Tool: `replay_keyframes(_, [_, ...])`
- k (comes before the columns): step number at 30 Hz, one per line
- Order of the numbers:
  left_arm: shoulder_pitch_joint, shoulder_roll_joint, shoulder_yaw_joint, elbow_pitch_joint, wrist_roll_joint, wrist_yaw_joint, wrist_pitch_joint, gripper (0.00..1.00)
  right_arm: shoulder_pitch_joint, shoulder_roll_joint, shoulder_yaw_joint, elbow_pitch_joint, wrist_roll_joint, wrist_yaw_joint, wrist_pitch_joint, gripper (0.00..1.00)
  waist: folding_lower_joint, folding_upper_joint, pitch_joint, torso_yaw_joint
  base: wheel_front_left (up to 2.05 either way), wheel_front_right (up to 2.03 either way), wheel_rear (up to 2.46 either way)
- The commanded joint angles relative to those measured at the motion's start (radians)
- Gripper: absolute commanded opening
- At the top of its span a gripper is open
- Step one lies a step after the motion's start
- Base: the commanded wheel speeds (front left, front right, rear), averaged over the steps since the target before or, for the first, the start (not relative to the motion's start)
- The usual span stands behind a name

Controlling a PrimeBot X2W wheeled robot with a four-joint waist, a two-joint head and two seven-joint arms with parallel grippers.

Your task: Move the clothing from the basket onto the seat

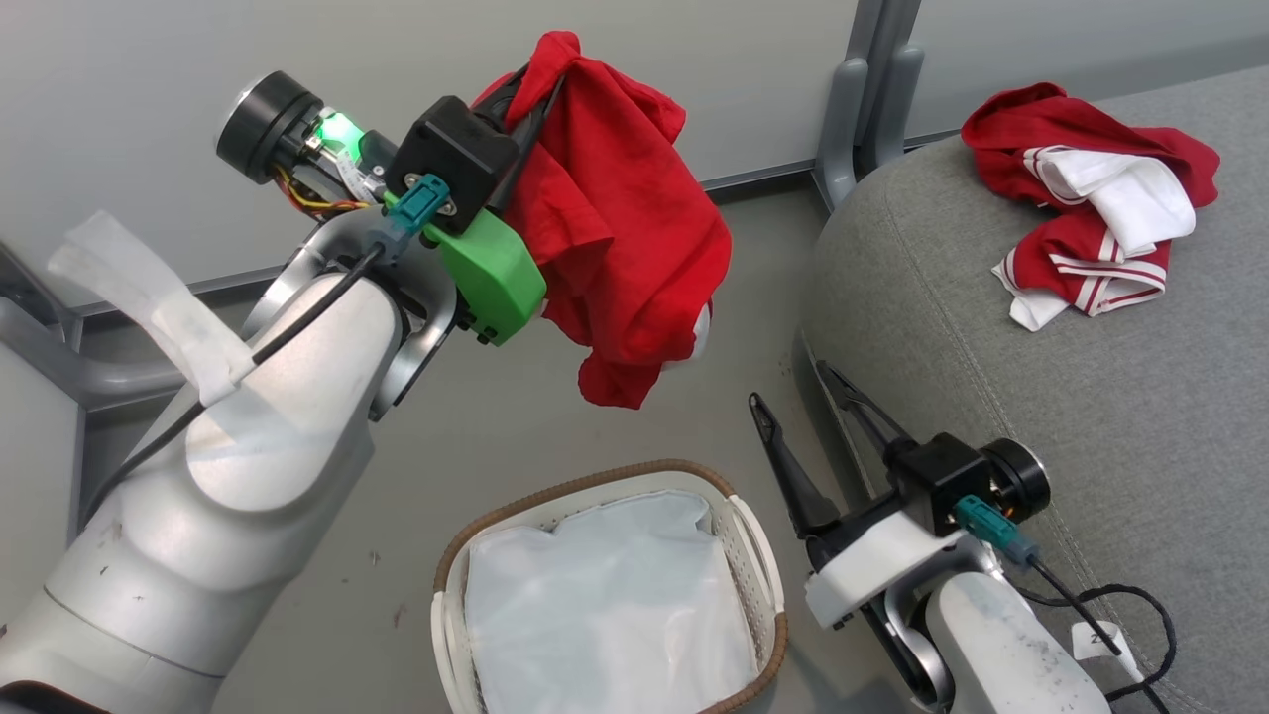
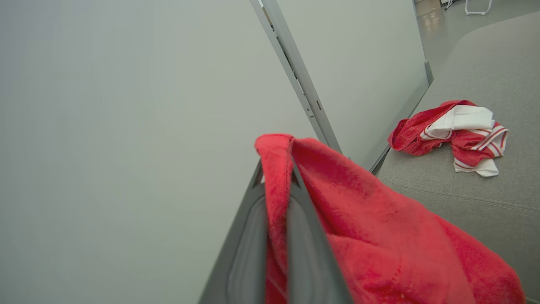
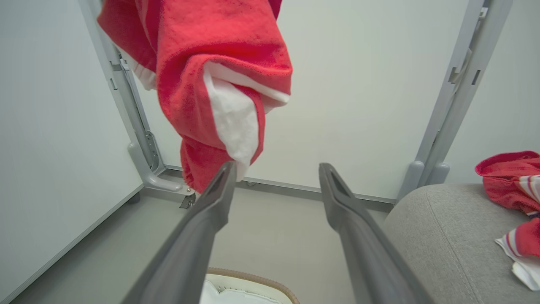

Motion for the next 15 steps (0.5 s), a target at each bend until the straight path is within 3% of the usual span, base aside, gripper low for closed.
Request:
replay_keyframes(1, [-0.019,0.001,-0.001,-0.015,-0.004,0.007,0.008,0.00,-0.016,-0.003,0.022,-0.004,0.002,-0.001,-0.002,1.00,0.0001,0.0000,-0.002,-0.002,0.00,0.00,0.00])
replay_keyframes(15, [-0.043,-0.023,-0.030,-0.107,-0.013,0.009,0.064,0.00,-0.186,-0.004,0.134,0.061,-0.059,-0.001,-0.002,1.00,0.0001,0.0000,-0.006,0.014,0.00,0.00,0.00])
